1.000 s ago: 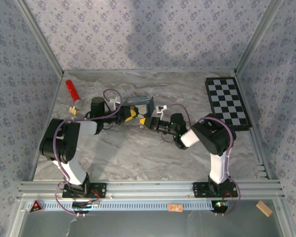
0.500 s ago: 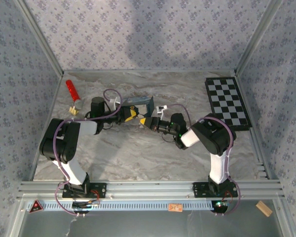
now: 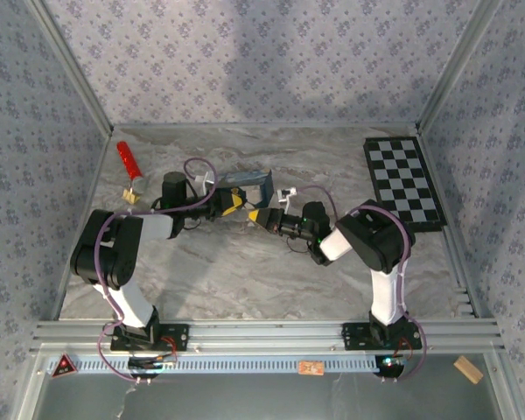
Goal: Unlock a padlock with a key
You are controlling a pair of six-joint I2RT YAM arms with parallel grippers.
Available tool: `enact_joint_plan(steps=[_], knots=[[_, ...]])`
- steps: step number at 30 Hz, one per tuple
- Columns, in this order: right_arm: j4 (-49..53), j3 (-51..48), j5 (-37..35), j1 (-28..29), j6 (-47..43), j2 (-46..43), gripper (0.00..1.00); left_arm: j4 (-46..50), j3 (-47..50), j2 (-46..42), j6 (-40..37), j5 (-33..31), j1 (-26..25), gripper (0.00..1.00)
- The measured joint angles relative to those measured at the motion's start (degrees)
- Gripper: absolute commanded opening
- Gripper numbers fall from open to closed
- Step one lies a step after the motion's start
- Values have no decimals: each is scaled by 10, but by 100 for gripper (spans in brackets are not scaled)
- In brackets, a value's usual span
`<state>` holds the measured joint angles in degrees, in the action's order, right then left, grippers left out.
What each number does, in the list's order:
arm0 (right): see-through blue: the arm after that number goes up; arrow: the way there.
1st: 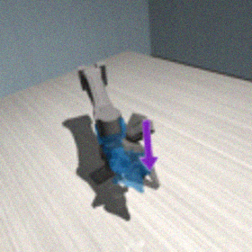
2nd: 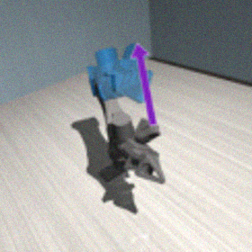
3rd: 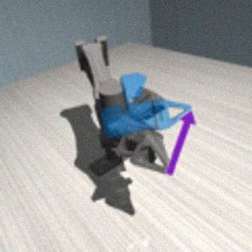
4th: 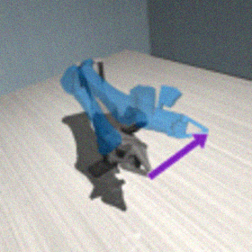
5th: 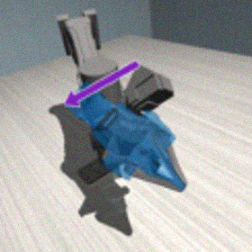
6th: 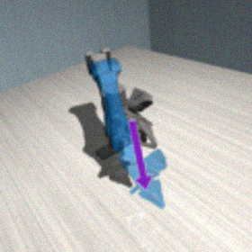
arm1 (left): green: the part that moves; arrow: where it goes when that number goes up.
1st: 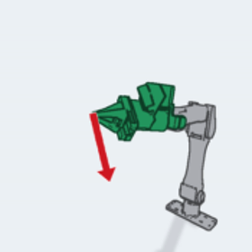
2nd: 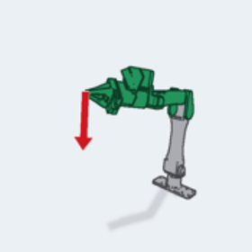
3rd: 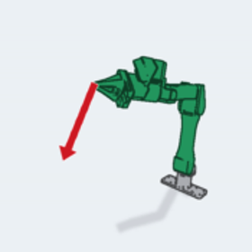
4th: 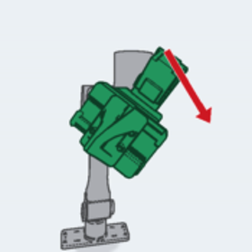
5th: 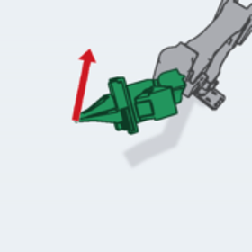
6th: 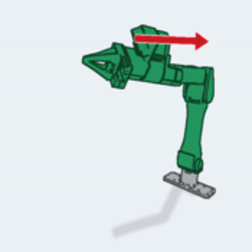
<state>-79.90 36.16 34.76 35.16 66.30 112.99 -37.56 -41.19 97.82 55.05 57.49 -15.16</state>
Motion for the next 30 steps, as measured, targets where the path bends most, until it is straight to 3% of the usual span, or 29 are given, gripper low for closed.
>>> enact_joint_plan(steps=[30], knots=[[-1,18,35,-18,28,22,0,16,-12,0,-28,-21,-11,0]])
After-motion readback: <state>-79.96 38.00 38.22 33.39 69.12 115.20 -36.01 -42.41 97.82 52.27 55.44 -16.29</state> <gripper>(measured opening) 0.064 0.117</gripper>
